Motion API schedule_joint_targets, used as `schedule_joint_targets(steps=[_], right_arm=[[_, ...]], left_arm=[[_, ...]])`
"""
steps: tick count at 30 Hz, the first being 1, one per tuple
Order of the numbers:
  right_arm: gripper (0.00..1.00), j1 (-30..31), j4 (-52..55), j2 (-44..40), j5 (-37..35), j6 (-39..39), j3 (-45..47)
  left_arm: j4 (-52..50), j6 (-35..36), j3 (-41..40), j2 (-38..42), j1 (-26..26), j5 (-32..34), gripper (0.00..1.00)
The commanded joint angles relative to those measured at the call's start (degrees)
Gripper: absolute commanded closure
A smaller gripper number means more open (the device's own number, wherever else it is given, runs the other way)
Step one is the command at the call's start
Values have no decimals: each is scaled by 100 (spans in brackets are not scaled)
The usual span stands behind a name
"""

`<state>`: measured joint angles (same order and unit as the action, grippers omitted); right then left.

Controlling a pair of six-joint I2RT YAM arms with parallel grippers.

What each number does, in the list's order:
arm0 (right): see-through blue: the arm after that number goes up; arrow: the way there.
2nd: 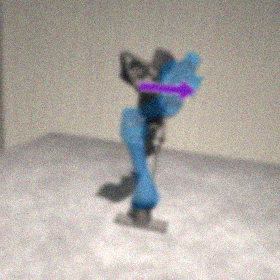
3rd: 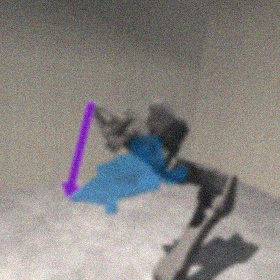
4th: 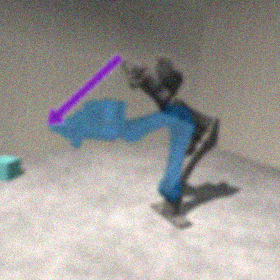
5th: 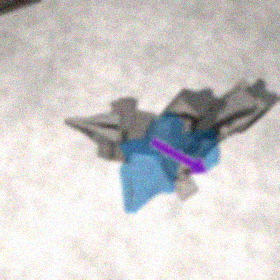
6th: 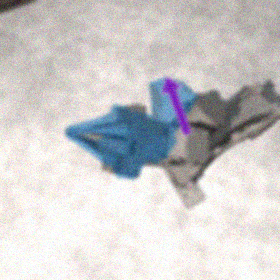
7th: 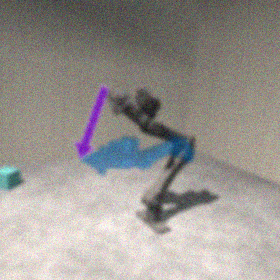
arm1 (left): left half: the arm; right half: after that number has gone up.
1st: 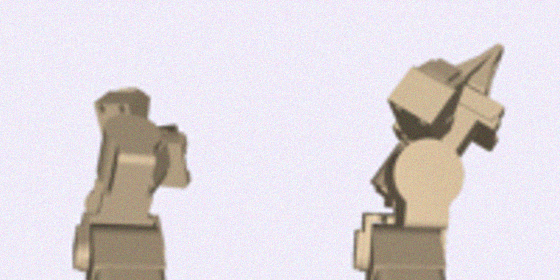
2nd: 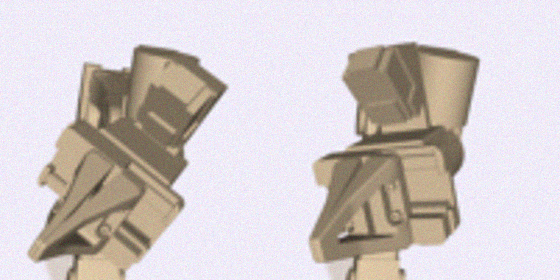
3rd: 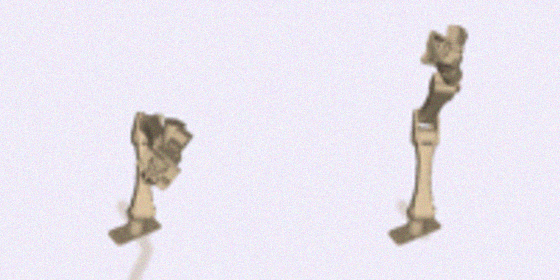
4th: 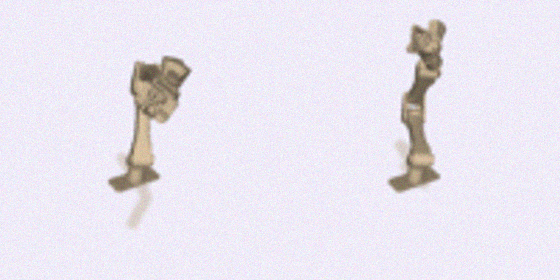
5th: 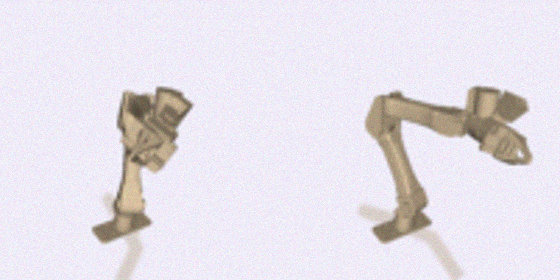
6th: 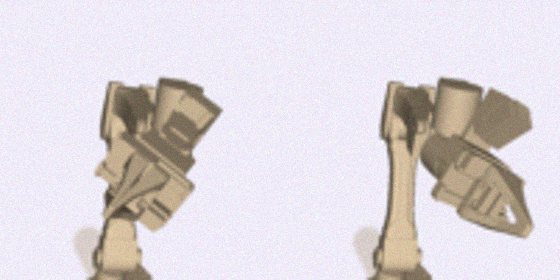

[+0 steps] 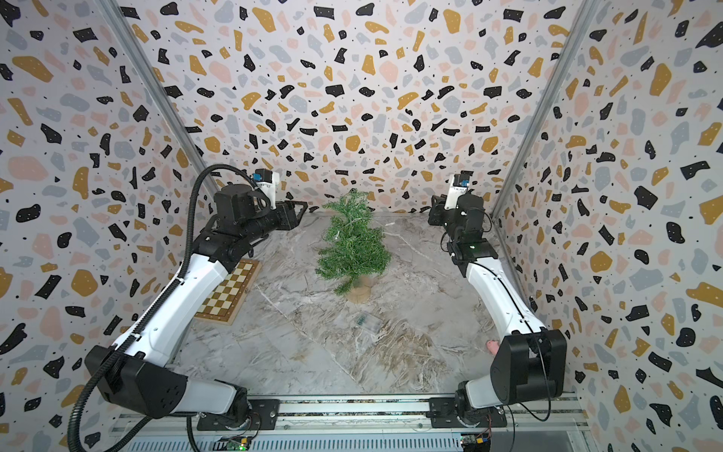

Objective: Wrap string light around the christmas tree
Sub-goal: Wrap the light string around the Christmas tree.

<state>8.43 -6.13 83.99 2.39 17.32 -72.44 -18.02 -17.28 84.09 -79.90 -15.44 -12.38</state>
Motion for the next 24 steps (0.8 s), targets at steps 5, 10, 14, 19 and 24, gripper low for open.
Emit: schedule_joint_targets(steps=[5, 10, 14, 19, 24], right_arm=[[49, -56, 1292, 972, -447, 966, -262], [40, -38, 1810, 1941, -67, 1083, -627], [38, 56, 1862, 2581, -184, 980, -976], [29, 118, 2068, 3502, -247, 650, -2025], [27, 194, 2283, 4185, -137, 345, -2782]], left_arm=[[-1433, 24, -97, 402, 33, 1213, 47], [-1857, -105, -556, 654, 28, 1600, 46], [-1789, -434, -1091, 806, -100, 1567, 45], [-1491, -647, -1704, 862, -345, 1345, 45], [-1186, -818, -2077, 833, -542, 1142, 45]])
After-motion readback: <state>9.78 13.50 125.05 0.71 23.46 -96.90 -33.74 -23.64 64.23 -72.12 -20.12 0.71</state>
